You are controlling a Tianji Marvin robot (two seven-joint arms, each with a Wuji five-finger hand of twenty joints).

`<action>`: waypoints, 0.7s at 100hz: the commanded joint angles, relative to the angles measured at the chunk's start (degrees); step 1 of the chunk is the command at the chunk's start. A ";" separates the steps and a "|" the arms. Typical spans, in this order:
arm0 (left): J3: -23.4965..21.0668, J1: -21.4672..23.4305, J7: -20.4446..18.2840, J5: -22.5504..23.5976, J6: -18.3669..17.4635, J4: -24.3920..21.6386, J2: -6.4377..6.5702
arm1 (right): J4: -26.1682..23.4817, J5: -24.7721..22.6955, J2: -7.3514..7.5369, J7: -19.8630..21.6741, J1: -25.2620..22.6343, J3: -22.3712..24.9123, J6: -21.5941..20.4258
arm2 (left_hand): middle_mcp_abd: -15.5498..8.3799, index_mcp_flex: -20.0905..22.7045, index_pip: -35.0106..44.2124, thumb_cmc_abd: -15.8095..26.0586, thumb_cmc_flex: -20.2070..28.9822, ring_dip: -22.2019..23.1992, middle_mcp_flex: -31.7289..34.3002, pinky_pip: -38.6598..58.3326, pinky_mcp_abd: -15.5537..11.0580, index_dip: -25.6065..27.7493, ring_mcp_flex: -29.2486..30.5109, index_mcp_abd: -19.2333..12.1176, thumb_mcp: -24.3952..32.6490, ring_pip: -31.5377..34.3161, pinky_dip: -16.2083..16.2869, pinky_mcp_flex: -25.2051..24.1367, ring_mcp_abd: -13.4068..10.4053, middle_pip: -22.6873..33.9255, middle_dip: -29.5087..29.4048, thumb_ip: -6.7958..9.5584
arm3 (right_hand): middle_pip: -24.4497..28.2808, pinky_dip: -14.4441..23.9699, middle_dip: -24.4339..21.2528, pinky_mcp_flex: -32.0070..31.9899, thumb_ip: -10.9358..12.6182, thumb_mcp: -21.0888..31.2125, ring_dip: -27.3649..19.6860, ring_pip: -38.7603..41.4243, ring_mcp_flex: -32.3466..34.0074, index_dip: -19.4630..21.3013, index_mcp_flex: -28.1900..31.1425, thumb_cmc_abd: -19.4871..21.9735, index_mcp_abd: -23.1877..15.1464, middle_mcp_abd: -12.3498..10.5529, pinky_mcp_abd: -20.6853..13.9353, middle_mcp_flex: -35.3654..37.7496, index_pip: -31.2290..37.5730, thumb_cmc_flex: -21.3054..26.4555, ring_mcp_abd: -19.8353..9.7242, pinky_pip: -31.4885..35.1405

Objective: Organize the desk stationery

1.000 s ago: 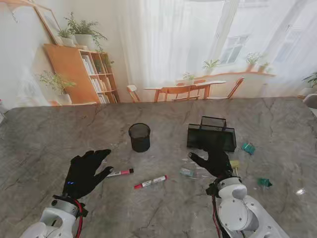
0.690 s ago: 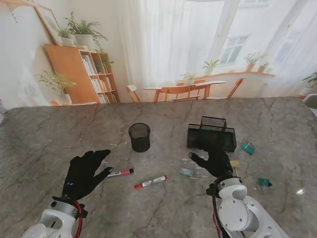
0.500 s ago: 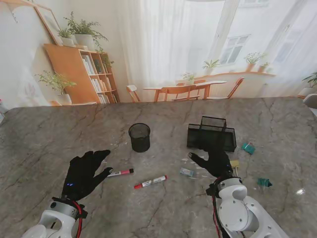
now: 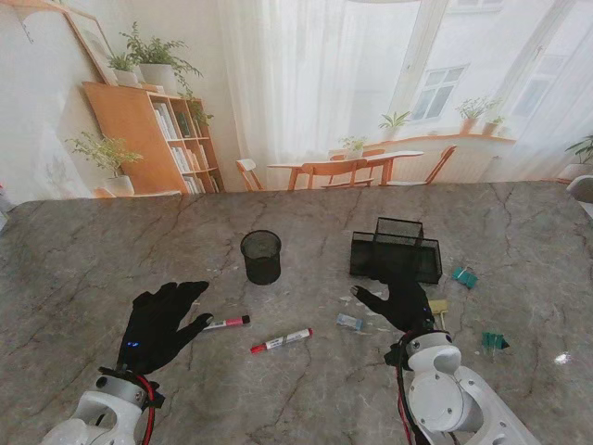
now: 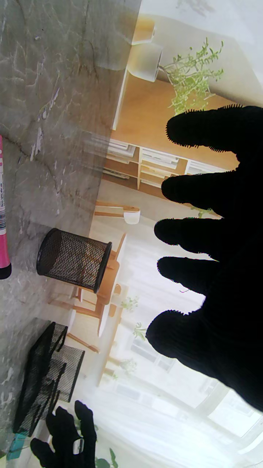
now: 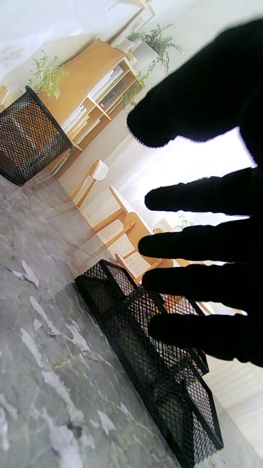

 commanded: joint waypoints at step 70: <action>10.82 -17.73 -21.36 28.94 -4.09 5.97 5.75 | 0.21 1.82 -0.49 -0.04 -0.70 0.72 0.72 | -0.02 3.60 6.32 -5.75 6.93 17.21 -3.66 13.53 -8.80 12.25 -2.55 8.84 -0.29 13.56 1.34 -5.47 0.33 19.02 29.51 -3.45 | -1.13 1.79 1.24 -0.65 1.63 -1.55 0.78 0.02 0.63 -0.77 1.10 1.07 -0.39 0.15 0.83 1.05 0.37 -0.07 0.06 -0.25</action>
